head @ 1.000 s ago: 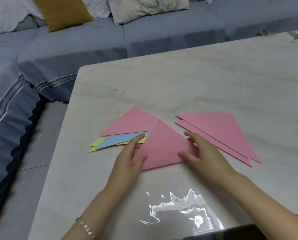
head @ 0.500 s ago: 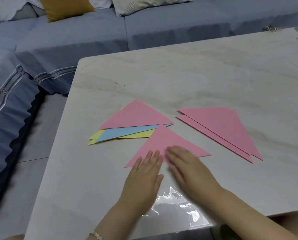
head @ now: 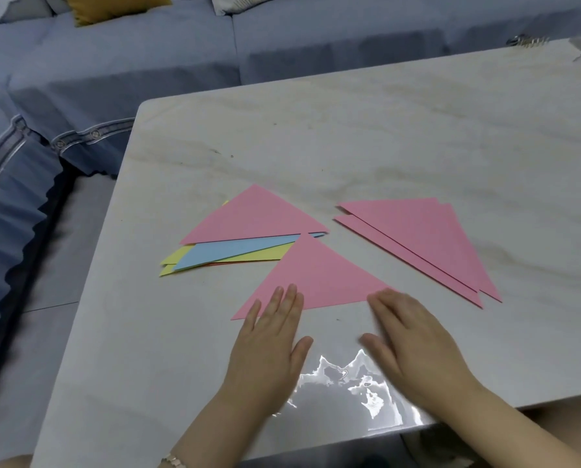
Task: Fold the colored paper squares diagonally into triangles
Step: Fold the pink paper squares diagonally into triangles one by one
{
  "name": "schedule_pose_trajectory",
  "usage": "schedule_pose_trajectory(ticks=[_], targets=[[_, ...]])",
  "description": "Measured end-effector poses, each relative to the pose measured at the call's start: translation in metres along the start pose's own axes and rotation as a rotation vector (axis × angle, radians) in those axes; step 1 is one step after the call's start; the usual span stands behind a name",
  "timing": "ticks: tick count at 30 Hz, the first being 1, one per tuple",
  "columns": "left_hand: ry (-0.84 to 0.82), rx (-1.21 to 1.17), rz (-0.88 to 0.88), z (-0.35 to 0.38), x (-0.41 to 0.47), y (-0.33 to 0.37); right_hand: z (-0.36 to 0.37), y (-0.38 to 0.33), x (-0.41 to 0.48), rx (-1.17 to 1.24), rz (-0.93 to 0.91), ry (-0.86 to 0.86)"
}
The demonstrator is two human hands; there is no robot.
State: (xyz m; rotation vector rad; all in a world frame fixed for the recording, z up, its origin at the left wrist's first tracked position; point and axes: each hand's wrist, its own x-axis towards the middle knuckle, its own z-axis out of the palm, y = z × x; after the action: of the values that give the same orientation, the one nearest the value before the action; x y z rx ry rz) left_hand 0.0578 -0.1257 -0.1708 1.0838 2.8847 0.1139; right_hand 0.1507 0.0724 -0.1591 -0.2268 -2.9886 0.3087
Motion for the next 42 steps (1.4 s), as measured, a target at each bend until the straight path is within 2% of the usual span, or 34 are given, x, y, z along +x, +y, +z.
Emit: schedule_pose_trajectory(ticks=[5,10,13,23,28,31,35,40,42], targets=[[-0.030,-0.009,-0.060,-0.001,0.001,0.013,-0.002,0.018,-0.008,-0.009,0.117,0.024],[-0.076,-0.042,0.110,0.000,0.016,0.059,0.000,0.009,-0.008,-0.040,0.167,0.012],[-0.088,-0.042,0.109,0.000,0.021,0.069,-0.004,0.007,-0.007,-0.039,0.178,0.020],[-0.001,-0.003,-0.042,0.000,-0.024,-0.024,-0.011,0.002,0.000,-0.019,0.162,0.101],[0.002,0.037,-0.129,-0.007,-0.039,-0.051,-0.021,-0.005,0.016,0.002,0.256,0.019],[0.109,0.027,-0.167,-0.012,-0.036,-0.049,-0.026,-0.021,0.045,0.114,0.254,-0.030],[0.280,-0.138,-0.230,-0.023,-0.022,-0.043,-0.028,-0.042,0.086,0.186,0.301,-0.273],[0.380,-0.365,-0.366,-0.036,-0.004,-0.051,-0.022,-0.046,0.098,0.246,0.362,-0.397],[0.385,-0.437,-0.413,-0.041,0.008,-0.054,-0.021,-0.044,0.092,0.275,0.367,-0.391]])
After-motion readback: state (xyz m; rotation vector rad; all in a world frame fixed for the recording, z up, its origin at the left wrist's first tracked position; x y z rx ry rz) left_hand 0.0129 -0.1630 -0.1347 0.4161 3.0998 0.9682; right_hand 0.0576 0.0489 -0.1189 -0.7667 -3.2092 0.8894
